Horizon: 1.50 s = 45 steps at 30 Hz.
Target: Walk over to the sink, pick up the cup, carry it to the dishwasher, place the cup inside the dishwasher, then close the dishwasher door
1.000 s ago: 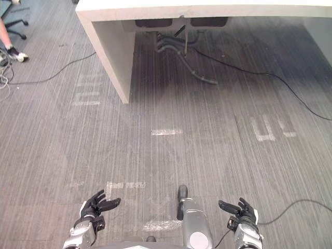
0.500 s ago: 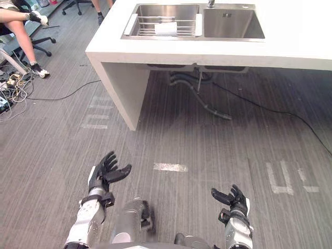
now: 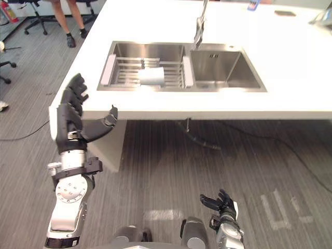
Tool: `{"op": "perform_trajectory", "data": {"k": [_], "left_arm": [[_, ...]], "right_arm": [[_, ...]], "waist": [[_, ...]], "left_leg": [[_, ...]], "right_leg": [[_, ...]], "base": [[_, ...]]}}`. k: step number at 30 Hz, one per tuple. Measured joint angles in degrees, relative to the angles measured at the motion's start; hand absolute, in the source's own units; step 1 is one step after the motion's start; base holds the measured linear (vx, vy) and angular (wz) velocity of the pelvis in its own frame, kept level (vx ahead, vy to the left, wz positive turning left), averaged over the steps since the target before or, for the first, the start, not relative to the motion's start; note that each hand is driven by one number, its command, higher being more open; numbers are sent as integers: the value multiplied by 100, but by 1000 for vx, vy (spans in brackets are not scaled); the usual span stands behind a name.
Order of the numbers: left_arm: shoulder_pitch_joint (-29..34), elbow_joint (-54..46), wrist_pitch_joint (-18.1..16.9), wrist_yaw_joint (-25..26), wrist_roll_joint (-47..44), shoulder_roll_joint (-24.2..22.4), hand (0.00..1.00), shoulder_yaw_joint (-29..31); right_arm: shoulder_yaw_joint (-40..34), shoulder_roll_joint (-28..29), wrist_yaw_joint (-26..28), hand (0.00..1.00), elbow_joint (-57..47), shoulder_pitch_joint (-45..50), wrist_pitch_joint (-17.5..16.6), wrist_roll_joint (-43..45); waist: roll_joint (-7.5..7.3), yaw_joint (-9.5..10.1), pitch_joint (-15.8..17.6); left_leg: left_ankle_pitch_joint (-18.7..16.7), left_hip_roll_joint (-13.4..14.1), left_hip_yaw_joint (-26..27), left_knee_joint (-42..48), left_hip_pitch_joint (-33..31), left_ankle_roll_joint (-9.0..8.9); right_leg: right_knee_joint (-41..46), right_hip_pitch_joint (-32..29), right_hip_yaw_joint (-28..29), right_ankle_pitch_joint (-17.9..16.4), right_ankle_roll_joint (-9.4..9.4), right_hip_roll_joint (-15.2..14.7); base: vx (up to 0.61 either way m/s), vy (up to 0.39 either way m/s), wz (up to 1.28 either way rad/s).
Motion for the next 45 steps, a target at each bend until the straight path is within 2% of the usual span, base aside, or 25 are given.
{"op": "perform_trajectory", "data": {"k": [1,2,3,4,5,6,7,8,9,11,13,15,16,17,18,19,20,21,25,28,37,42,45], "left_arm": [[-35,53,-2,94,33,3,90,61],[-134,208,-14,143,107,52,90,60],[-203,331,-23,152,119,104,90,59],[-289,665,-6,127,222,146,90,3],[-304,771,35,91,226,201,90,-25],[-449,961,86,-29,227,304,90,-132],[-554,1043,126,-133,220,334,90,-249],[-660,1055,147,-284,220,387,90,-436],[-761,1011,146,-445,222,572,90,-603],[-848,823,106,-615,287,943,90,-696],[-1021,587,52,-748,340,1209,90,-692],[-1297,518,18,-843,466,1271,90,-751],[-1471,527,-9,-893,529,1370,90,-845],[-1627,577,-41,-951,627,1472,90,-974],[-1725,658,-73,-985,699,1508,90,-1079],[-1908,866,-124,-1044,812,1566,90,-1274],[-1975,1119,-154,-1103,916,1675,90,-1396],[-1991,1238,-146,-1129,954,1705,90,-1465],[-2033,1858,-56,-1341,997,1933,90,-1788],[-2236,2223,-25,-1498,1070,2083,90,-2088],[-2657,3603,10,-1806,1233,2411,90,-2275],[-2667,3926,48,-1817,1395,2547,90,-2319],[-2704,3940,51,-1822,1570,2568,90,-2323]], "right_arm": [[-4,-17,1,90,-2,63,-9,1],[-10,-44,-2,90,27,162,-26,1],[-10,-75,1,90,98,186,-28,1],[-10,-248,12,90,355,200,-13,2],[-18,-304,13,90,452,192,-6,2],[-23,-325,29,90,472,191,36,2],[-6,-325,51,90,468,276,48,2],[8,-321,116,90,360,388,49,9],[18,-325,165,90,147,495,38,25],[31,-336,185,90,-90,588,0,46],[12,-406,201,90,-314,584,-74,48],[-34,-491,231,90,-350,577,-81,59],[-58,-500,246,90,-331,581,-75,64],[-69,-520,248,90,-288,594,-76,70],[-99,-543,245,90,-244,602,-75,93],[-172,-611,252,90,-114,607,-65,103],[-179,-510,252,90,148,547,-38,104],[-181,-456,252,90,167,559,-20,105],[-179,-203,302,90,241,660,17,103],[-217,-201,311,90,364,639,18,101],[-229,-345,334,90,1055,378,13,93],[-220,-364,382,90,1155,372,13,87],[-218,-368,389,90,1167,373,13,67]], "waist": [[9,-84,-98],[-27,-170,-198],[-70,-224,-229],[144,-274,-268],[246,-253,-332],[293,-232,-351],[300,-255,-346],[300,-272,-342],[296,-255,-329],[304,-221,-332],[334,-155,-377],[374,-56,-403],[319,-51,-396],[370,-83,-441],[366,-94,-438],[525,-95,-504],[390,-114,-505],[334,-135,-520],[232,-188,-504],[215,-242,-517],[203,-469,-527],[218,-533,-518],[239,-541,-503]], "left_leg": [[-88,25,-143,-115,145,-101],[-179,31,-331,-172,212,-239],[-243,24,-449,-165,272,-327],[-312,195,-694,-186,409,-440],[-283,328,-721,-194,404,-490],[-112,418,-818,-158,433,-738],[53,474,-914,67,411,-878],[345,575,-996,803,209,-931],[510,725,-969,1812,-146,-922],[377,983,-669,2751,-541,-775],[244,1202,-415,2898,-992,-727],[145,1270,-298,2436,-1245,-738],[145,1181,-247,1872,-1328,-710],[273,1009,-253,1039,-1343,-680],[507,918,-286,602,-1328,-675],[1257,755,-418,-42,-1300,-736],[1238,619,-376,-103,-1178,-716],[1251,543,-336,-201,-1119,-692],[1348,302,-166,-556,-958,-552],[1432,222,-100,-802,-869,-523],[1750,197,-210,-1505,-691,-489],[1874,152,-210,-1646,-687,-436],[2061,115,-242,-1858,-659,-405]], "right_leg": [[-815,-152,69,42,4,108],[-1778,-208,350,292,-50,266],[-2086,-189,463,745,-162,332],[-2021,-69,342,1006,-393,458],[-1966,-46,285,925,-502,524],[-1836,28,127,735,-657,530],[-1880,213,-7,665,-756,550],[-2079,576,-88,618,-833,622],[-2377,1021,-67,577,-892,695],[-2730,1497,-65,573,-899,799],[-2994,1740,-56,563,-915,815],[-3183,1877,-33,555,-901,798],[-3220,1928,-32,497,-800,731],[-3182,1927,-53,426,-689,647],[-3148,1914,-61,382,-623,616],[-3012,1862,-46,251,-508,631],[-2802,1805,49,111,-409,472],[-2766,1787,85,74,-366,396],[-2905,1783,281,116,-226,222],[-3115,1801,341,209,-175,209],[-3918,1984,440,716,-151,320],[-4250,2047,429,950,-121,304],[-4348,2036,389,1021,-111,293]], "base": [[544,-271,64],[467,-254,79],[527,-263,89],[437,-200,57],[544,-252,53],[504,-274,41],[596,-360,63],[548,-338,61],[427,-249,42],[301,-156,2],[234,-93,-18],[164,-8,-11],[114,74,10],[126,134,18],[100,142,17],[86,173,5],[61,122,0],[83,154,-4],[53,107,-8],[26,51,-9],[30,15,-9],[-43,46,0],[-98,23,5]]}}
